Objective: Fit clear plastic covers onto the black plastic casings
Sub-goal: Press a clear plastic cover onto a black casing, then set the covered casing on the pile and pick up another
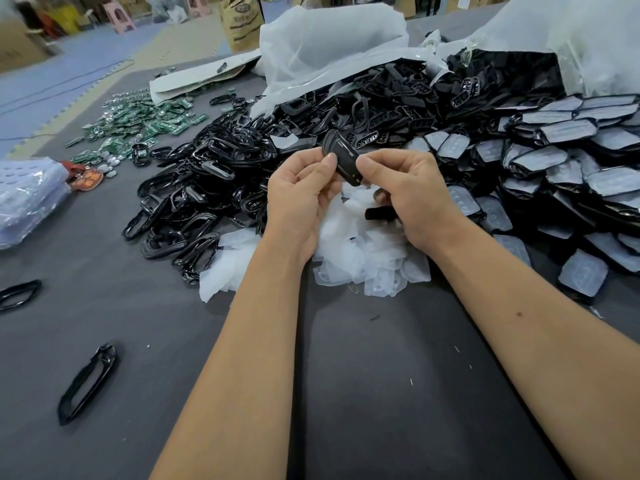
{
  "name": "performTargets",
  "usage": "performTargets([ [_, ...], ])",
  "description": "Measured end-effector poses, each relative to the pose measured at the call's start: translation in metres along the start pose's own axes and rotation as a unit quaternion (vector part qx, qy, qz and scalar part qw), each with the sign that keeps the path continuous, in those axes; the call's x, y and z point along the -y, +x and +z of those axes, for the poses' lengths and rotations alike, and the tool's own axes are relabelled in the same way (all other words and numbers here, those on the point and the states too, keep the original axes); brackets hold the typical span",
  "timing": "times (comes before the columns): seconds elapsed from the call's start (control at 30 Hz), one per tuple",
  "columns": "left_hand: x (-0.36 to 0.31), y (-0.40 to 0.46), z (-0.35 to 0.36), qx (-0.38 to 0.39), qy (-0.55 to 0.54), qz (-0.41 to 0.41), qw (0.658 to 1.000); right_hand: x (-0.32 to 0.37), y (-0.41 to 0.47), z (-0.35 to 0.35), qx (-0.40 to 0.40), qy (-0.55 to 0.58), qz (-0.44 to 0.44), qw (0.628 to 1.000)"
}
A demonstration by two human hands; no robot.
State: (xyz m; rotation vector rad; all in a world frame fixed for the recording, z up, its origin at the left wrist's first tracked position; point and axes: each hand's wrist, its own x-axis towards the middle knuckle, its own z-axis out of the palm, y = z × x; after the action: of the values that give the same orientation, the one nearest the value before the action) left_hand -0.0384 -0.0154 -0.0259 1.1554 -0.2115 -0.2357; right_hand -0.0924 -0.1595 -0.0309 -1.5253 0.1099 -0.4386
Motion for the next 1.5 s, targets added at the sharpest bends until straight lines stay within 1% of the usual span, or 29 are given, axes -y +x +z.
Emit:
performTargets([
  [0.13, 0.001, 0.002, 0.001, -0.005, -0.010, -0.008, 1.000, -0.001, 0.002, -0.003, 0.014, 0.066, 0.029, 0.997],
  [0.37, 0.001, 0.002, 0.002, 0.006, 0.022, -0.007, 1.000, -0.004, 0.002, -0.009, 0.028, 0.103, 0.030, 0.994],
  [0.57, -0.001, 0.001, 0.004, 0.011, 0.027, -0.009, 1.000, -0.004, 0.002, -0.008, 0.052, 0.203, 0.045, 0.977],
  [0.67, -0.001, 0.000, 0.002, 0.025, 0.025, -0.006, 0.999, -0.002, 0.002, -0.009, 0.067, 0.231, 0.052, 0.969],
  [0.8, -0.001, 0.000, 0.002, 0.020, 0.018, -0.007, 1.000, -0.002, 0.001, -0.005, 0.056, 0.238, 0.067, 0.967],
  [0.93, 0.001, 0.000, 0.003, 0.029, 0.048, 0.009, 0.998, -0.001, -0.001, -0.003, 0.056, 0.258, 0.076, 0.961],
  [1.3, -0.001, 0.000, 0.000, 0.077, 0.054, 0.015, 0.995, -0.002, 0.003, -0.012, 0.120, 0.318, 0.075, 0.938],
  [1.5, -0.004, -0.003, 0.002, 0.082, 0.062, 0.029, 0.994, -0.003, 0.002, -0.017, 0.119, 0.310, 0.054, 0.942],
])
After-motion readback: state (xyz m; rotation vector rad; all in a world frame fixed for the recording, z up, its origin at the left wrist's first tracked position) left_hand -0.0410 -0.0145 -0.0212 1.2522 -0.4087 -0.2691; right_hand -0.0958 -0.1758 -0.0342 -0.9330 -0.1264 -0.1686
